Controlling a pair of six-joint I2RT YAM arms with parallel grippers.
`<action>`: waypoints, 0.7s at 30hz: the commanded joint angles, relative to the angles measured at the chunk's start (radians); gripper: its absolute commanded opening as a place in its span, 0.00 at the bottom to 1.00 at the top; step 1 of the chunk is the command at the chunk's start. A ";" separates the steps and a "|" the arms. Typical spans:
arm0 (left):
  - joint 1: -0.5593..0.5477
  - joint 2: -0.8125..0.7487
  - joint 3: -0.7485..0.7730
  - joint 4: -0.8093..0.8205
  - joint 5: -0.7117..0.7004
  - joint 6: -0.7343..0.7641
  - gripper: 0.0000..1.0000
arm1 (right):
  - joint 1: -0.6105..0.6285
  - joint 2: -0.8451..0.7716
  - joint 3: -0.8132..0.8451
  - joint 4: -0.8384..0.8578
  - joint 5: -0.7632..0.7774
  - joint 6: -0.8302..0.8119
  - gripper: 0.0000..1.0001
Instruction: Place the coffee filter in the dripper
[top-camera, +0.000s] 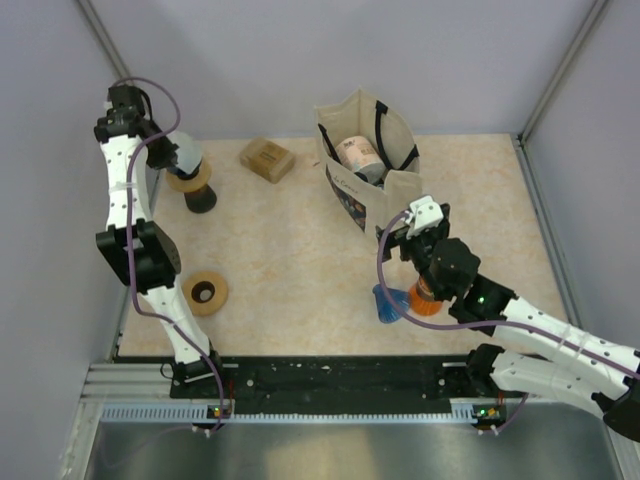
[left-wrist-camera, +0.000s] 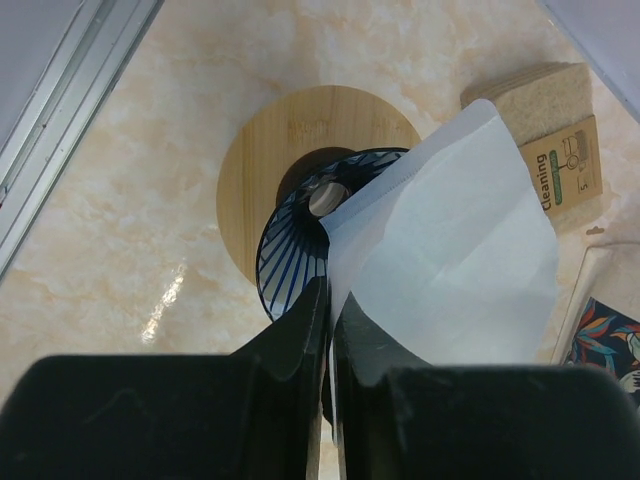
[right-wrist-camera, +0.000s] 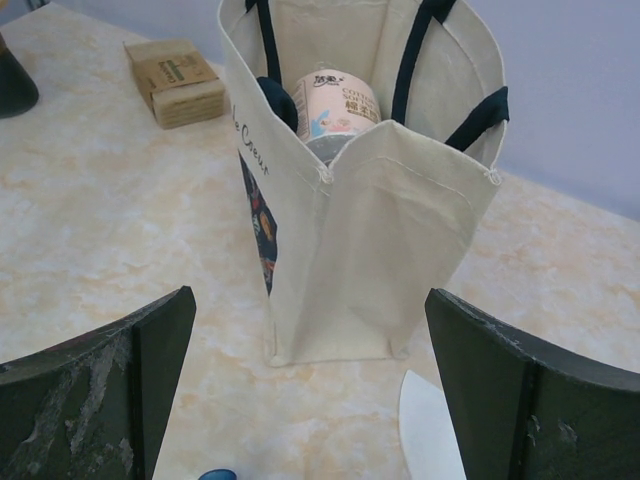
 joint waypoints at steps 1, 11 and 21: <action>0.009 0.013 0.064 0.006 0.015 0.017 0.12 | -0.005 -0.006 -0.006 0.023 0.021 -0.005 0.99; 0.009 0.010 0.069 0.000 0.038 0.026 0.23 | -0.003 -0.009 -0.008 0.023 0.025 -0.012 0.99; 0.007 -0.012 0.070 0.001 0.043 0.023 0.32 | -0.005 -0.006 -0.009 0.023 0.013 -0.010 0.99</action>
